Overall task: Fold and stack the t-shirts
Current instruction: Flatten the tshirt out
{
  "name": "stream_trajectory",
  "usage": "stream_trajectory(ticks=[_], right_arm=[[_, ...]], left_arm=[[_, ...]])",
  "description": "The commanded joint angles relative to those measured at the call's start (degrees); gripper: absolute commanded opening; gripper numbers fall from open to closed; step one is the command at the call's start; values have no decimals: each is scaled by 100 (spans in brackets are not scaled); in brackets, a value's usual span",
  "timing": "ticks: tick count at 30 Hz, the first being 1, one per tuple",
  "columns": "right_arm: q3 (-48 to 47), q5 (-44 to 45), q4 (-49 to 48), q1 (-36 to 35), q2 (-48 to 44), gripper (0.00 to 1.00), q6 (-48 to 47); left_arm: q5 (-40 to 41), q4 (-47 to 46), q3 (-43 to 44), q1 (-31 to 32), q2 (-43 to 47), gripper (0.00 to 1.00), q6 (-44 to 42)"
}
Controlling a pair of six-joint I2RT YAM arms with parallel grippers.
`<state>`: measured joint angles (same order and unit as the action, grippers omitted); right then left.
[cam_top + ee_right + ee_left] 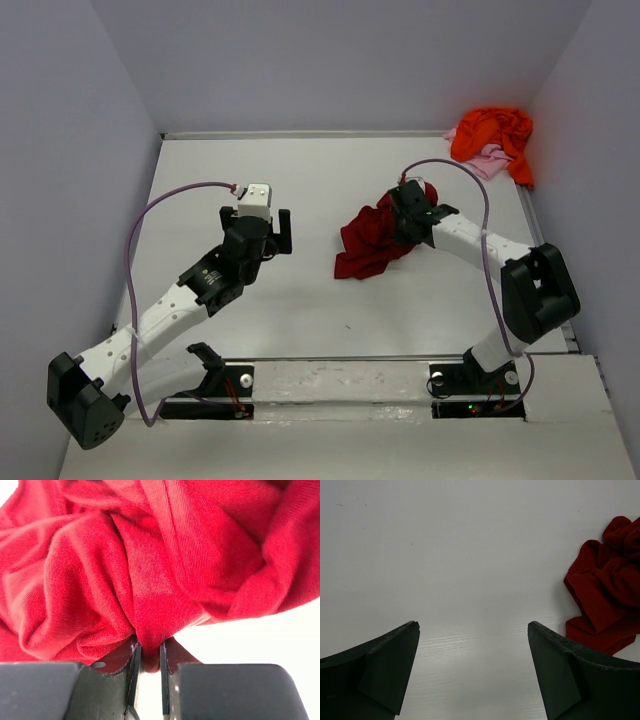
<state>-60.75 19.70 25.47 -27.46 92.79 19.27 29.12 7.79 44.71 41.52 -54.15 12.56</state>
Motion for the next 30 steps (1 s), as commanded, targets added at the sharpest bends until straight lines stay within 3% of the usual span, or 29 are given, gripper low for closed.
stream_trajectory(ticks=[1,8,14,22,24,25,28,30], right_arm=[[-358,139,150,-31,-481,0,-116],[-885,-361,362,-136,-868,0,-239],[-2106,-1090,573,-347,-1018,0,-266],[-3302,-2190,450,-452,272,0,-134],[-3425,-2260,415,-453,545,14,-107],[-3452,-2304,414,-505,747,30,-125],[-3374,-2199,388,-506,837,49,-169],[-3155,-2129,292,-506,758,56,-247]], left_arm=[[49,-76,135,6,80,99,1],[76,-67,135,6,80,99,1],[76,-76,135,6,80,99,1],[129,-58,126,6,98,99,-8],[146,-67,117,6,98,99,-8],[146,-59,117,6,89,99,-8],[155,-58,117,6,80,99,-8],[155,-50,126,6,71,99,-16]])
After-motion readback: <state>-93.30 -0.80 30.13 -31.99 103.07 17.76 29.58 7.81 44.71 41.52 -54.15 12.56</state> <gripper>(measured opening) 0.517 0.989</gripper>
